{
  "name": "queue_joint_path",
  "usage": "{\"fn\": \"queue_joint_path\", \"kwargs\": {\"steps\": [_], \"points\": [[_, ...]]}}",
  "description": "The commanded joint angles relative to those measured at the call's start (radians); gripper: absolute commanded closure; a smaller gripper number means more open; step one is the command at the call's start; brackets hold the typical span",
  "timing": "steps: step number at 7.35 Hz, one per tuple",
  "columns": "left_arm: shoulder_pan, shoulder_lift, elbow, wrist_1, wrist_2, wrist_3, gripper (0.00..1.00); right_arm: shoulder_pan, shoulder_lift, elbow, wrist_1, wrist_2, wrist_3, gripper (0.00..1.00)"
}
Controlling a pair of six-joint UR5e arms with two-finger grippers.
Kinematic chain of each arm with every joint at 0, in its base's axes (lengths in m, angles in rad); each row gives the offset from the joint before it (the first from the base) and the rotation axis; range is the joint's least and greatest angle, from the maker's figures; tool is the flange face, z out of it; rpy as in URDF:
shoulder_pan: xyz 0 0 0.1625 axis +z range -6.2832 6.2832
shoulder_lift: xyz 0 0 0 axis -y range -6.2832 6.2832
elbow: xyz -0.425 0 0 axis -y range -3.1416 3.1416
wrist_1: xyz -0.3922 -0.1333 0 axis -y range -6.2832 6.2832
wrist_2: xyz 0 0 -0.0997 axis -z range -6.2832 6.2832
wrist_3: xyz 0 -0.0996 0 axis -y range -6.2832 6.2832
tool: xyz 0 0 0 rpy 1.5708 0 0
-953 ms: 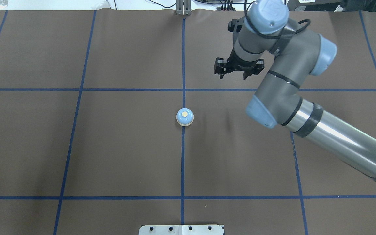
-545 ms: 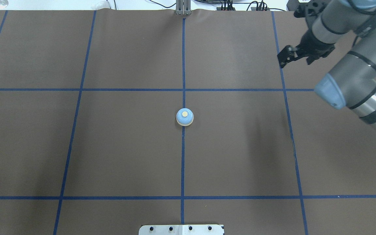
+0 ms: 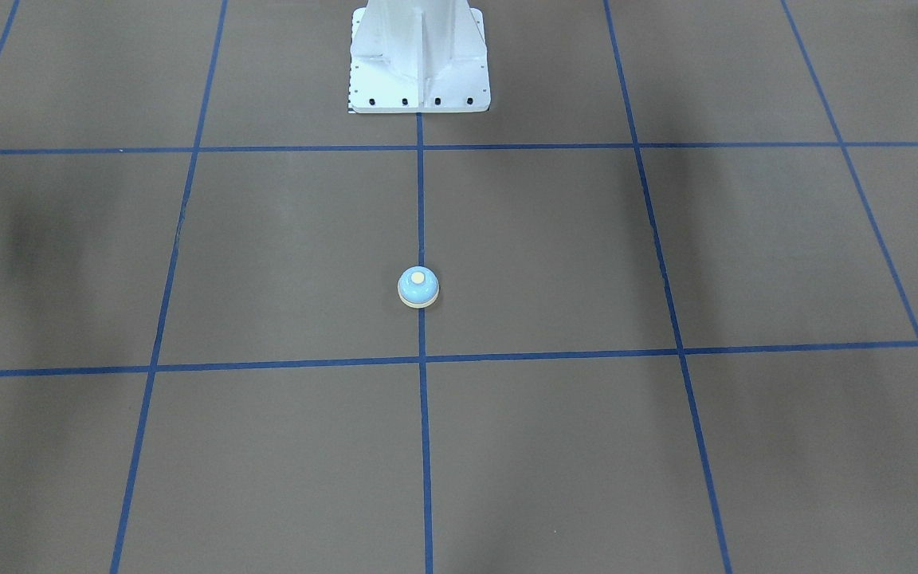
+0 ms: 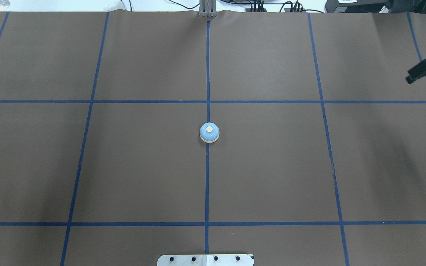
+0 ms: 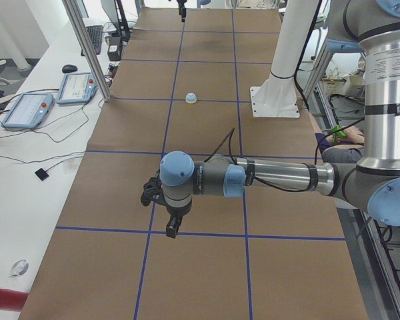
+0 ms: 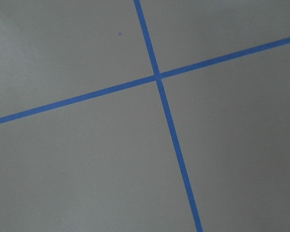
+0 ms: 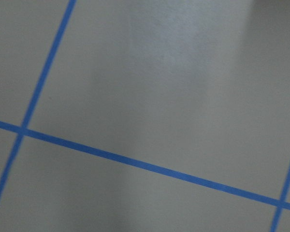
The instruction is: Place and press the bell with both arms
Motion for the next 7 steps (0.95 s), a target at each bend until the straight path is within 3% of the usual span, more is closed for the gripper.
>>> {"fn": "queue_joint_path", "kwargs": {"steps": [1, 4, 7], "points": [[0.05, -0.004, 0.0, -0.022, -0.001, -0.046, 0.0, 0.166, -0.177, 0.002, 0.01, 0.011, -0.186, 0.0], [0.062, 0.009, 0.002, -0.032, -0.001, -0.048, 0.0, 0.272, -0.317, 0.034, 0.011, 0.01, -0.226, 0.0], [0.061, 0.01, 0.015, -0.035, 0.009, -0.046, 0.0, 0.278, -0.317, 0.039, 0.011, 0.004, -0.225, 0.0]]}}
